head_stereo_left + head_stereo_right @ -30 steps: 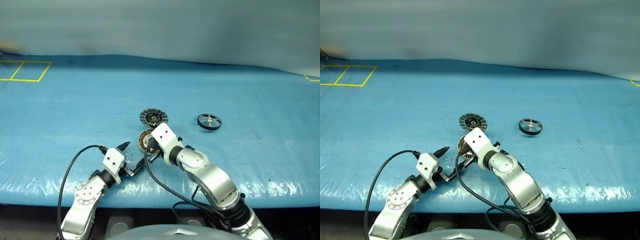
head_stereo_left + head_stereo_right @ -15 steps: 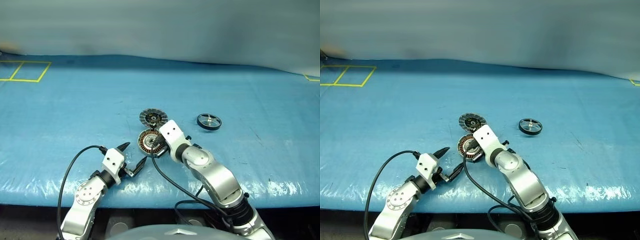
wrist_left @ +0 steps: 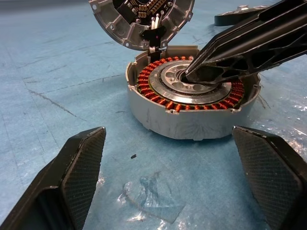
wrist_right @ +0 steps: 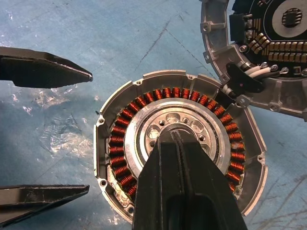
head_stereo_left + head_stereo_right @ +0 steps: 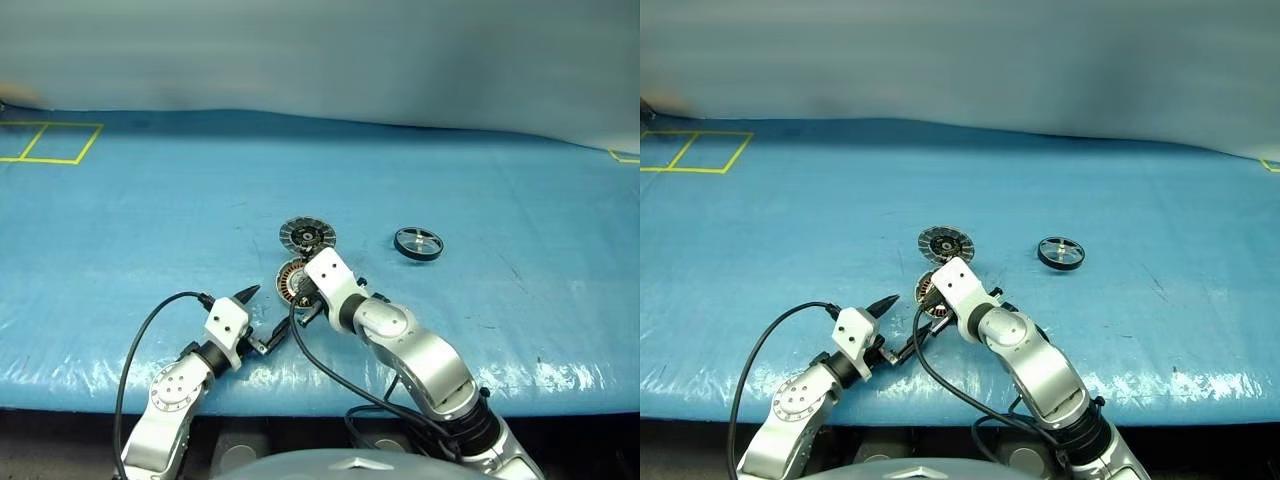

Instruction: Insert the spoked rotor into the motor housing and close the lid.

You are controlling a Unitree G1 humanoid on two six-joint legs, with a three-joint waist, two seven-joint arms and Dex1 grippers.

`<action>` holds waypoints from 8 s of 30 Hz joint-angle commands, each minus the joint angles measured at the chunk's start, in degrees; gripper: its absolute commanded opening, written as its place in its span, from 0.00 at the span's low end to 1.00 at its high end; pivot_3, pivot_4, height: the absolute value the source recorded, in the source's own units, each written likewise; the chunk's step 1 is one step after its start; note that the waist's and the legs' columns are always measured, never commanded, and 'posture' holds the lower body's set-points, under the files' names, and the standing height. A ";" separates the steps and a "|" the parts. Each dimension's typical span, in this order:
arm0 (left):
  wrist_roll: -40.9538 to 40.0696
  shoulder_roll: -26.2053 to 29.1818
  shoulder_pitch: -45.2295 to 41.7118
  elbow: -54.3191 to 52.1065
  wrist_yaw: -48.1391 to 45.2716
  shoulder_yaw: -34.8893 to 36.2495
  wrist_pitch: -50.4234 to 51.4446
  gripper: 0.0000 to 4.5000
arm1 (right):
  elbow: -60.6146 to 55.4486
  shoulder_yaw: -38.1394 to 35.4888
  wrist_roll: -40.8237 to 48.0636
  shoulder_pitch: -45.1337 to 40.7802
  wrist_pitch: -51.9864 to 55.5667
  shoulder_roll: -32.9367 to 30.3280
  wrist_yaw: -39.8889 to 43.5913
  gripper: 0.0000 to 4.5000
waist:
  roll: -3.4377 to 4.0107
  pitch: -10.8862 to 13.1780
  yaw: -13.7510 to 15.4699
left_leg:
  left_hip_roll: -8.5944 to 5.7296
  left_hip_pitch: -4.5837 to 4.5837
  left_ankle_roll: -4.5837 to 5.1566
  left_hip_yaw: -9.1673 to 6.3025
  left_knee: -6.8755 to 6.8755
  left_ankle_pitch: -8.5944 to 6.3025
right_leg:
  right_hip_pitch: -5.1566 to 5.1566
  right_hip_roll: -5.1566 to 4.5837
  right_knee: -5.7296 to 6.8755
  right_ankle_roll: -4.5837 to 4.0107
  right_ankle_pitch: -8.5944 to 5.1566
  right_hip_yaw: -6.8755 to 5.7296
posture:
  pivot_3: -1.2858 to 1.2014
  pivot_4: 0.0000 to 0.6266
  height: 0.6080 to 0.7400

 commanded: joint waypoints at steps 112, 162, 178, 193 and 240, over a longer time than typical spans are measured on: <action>0.98 -1.47 0.64 -0.47 2.58 -0.83 -2.03 1.00 | 26.78 -3.96 0.18 -26.45 3.83 -34.31 22.97 0.79 | 0.39 0.28 -0.12 | -0.03 -0.13 0.04 0.02 -0.05 0.00 | 0.20 0.00 -0.07 0.03 0.02 0.01 | 0.52 0.24 1.00; 0.91 -0.48 0.68 -1.97 1.78 -0.39 -2.33 1.00 | -2.23 8.33 -1.39 -24.67 -9.46 -22.75 27.61 0.40 | 0.34 0.53 0.29 | -0.03 -0.06 0.03 0.02 0.16 -0.04 | 0.05 -0.01 -0.05 0.11 0.07 0.01 | 0.52 0.24 1.00; 0.88 -0.70 0.69 -1.83 1.87 -0.38 -2.32 1.00 | 3.80 10.35 -8.70 -24.44 -12.27 -23.41 30.41 0.40 | 0.36 0.54 0.26 | -0.03 -0.02 0.03 0.02 0.16 -0.04 | 0.36 0.00 -0.02 0.11 0.07 0.01 | 0.52 0.24 1.00; 1.06 -0.81 0.94 -2.02 2.16 -0.43 -2.08 1.00 | 3.24 10.57 -10.51 -22.60 -11.46 -24.49 33.43 0.40 | 0.35 0.53 0.35 | -0.03 -0.02 0.03 0.02 0.17 -0.04 | 0.39 -0.01 -0.05 0.11 0.07 0.01 | 0.52 0.24 1.00; 1.15 -1.06 0.95 -2.20 1.87 -0.71 -1.69 1.00 | 8.60 9.92 -7.78 -17.18 4.14 -2.41 13.40 0.01 | 0.36 0.48 -0.31 | -0.02 0.09 0.03 0.00 0.17 -0.04 | 0.40 0.01 0.01 0.12 0.08 0.00 | 0.52 0.24 1.00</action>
